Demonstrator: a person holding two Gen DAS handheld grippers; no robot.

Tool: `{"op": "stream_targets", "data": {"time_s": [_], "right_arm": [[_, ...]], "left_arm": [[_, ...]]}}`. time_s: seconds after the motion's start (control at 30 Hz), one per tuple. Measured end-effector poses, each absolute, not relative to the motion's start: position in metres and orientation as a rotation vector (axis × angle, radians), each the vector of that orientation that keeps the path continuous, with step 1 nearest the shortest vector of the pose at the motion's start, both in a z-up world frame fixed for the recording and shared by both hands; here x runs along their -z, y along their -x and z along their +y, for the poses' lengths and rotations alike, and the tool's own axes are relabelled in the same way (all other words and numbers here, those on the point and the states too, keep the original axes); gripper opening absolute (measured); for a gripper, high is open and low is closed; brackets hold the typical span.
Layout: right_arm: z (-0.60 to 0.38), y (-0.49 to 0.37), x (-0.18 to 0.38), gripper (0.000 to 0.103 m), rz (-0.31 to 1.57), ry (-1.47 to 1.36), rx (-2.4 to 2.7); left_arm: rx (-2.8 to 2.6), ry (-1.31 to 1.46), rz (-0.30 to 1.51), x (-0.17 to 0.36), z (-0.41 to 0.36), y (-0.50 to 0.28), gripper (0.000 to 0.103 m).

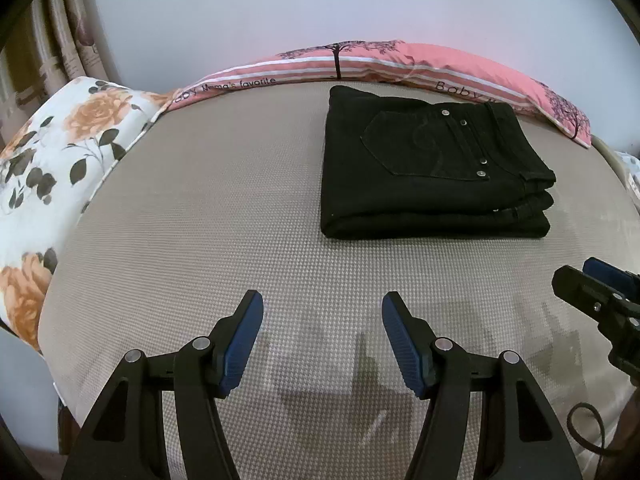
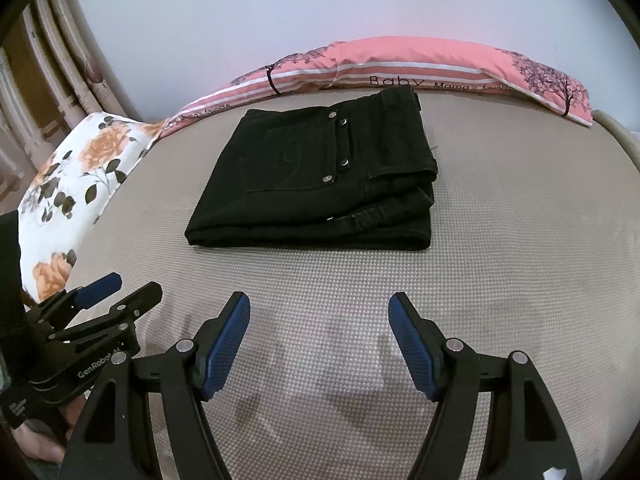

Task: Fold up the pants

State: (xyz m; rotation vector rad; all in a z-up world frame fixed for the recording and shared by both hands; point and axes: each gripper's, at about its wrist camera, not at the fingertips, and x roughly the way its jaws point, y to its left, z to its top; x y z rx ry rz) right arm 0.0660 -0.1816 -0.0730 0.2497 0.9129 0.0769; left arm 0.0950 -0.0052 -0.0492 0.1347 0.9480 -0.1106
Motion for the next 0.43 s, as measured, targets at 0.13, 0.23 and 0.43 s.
{"op": "stream_targets", "data": {"time_s": [0.13, 0.23, 0.43], "right_arm": [[-0.1823, -0.0668, 0.0729, 0.069, 0.914, -0.249, -0.076], [-0.1826, -0.0673, 0.0730, 0.069, 0.915, -0.248, -0.077], [-0.1824, -0.0667, 0.0729, 0.069, 0.914, -0.248, -0.076]], "left_arm": [[0.108, -0.133, 0.949, 0.0492, -0.0054, -0.0945, 0.062], [0.113, -0.129, 0.953, 0.0499, -0.0051, -0.0953, 0.063], [0.121, -0.125, 0.956, 0.0526, -0.0027, -0.0969, 0.063]]}}
